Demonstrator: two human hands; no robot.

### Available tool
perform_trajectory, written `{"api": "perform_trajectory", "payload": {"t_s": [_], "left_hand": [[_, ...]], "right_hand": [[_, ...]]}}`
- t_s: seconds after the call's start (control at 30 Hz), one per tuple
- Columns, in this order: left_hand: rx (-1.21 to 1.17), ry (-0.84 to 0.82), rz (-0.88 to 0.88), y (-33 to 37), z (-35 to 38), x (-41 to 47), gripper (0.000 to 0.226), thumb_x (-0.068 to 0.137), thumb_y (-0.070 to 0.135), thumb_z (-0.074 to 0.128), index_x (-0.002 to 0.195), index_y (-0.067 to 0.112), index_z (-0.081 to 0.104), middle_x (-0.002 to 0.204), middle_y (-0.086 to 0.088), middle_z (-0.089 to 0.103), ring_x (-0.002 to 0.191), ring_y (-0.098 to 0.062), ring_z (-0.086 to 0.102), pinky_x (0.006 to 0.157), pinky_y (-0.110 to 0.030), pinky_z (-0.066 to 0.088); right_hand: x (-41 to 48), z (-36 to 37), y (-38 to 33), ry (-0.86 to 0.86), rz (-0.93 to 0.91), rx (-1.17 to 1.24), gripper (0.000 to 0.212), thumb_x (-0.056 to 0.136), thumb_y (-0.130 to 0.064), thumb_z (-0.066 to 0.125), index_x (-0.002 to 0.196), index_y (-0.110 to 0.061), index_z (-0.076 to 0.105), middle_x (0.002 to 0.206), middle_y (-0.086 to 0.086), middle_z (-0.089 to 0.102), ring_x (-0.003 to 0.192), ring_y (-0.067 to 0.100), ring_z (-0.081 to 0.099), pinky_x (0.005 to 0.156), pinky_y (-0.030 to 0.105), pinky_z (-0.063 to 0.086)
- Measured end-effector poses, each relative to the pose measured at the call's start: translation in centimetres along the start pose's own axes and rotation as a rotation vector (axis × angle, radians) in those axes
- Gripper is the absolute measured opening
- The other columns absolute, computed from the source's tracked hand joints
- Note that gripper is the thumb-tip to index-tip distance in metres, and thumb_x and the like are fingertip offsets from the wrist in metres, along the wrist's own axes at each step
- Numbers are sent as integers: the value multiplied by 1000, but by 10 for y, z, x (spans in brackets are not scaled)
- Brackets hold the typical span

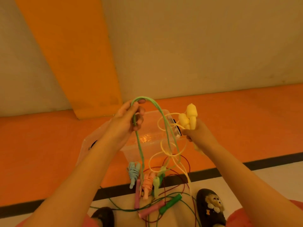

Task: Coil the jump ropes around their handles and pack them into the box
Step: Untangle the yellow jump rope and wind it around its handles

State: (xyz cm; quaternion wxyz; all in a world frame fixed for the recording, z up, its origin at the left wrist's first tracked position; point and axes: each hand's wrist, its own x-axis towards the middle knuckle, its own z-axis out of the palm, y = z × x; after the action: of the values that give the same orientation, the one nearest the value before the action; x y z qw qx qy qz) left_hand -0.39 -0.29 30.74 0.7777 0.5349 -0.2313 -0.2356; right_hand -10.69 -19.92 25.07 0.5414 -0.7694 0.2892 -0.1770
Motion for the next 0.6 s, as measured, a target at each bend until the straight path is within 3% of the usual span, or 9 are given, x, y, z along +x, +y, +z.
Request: {"api": "perform_trajectory", "payload": {"t_s": [0.1,0.17,0.23,0.33,0.47,0.6], "left_hand": [[-136,-10,-4,3,-6,0,17,95,21,42,96,19,59,63,9,52,46,-5,41,41,-17,26],[-255,3,11,9,-11,1,17,88,27,46,92,24,62,63,10,50,46,-4,40,41,-17,27],[-302,33,34,15,-20,2,21,86,30,48,87,28,68,63,11,49,46,-3,39,41,-17,27],[-335,72,51,16,-35,1,23,88,31,47,85,30,70,62,13,49,45,-2,38,41,-16,27],[-312,173,50,17,-55,1,16,92,32,44,94,29,60,60,14,48,45,-1,37,41,-16,27],[-267,326,49,16,-86,-2,36,100,30,40,82,31,71,59,14,49,45,-2,40,43,-17,31]], "right_hand": [[4,-10,2,-1,-5,-169,29,80,5,65,80,-20,49,68,-1,51,57,11,46,54,28,37],[6,-14,10,-39,45,-277,23,81,3,65,97,-9,53,70,0,50,58,15,47,52,28,36],[6,-16,19,-58,113,-364,39,82,1,65,117,-2,47,82,8,55,69,26,54,58,32,40],[5,-21,27,-12,130,-416,44,85,-3,63,124,-1,43,105,19,60,92,36,58,69,41,46],[6,-35,31,83,117,-454,42,85,-5,64,122,-1,42,107,21,59,87,35,57,60,34,37],[5,-56,30,196,106,-405,42,87,-5,62,122,-2,41,96,15,53,89,37,56,62,34,35]]}}
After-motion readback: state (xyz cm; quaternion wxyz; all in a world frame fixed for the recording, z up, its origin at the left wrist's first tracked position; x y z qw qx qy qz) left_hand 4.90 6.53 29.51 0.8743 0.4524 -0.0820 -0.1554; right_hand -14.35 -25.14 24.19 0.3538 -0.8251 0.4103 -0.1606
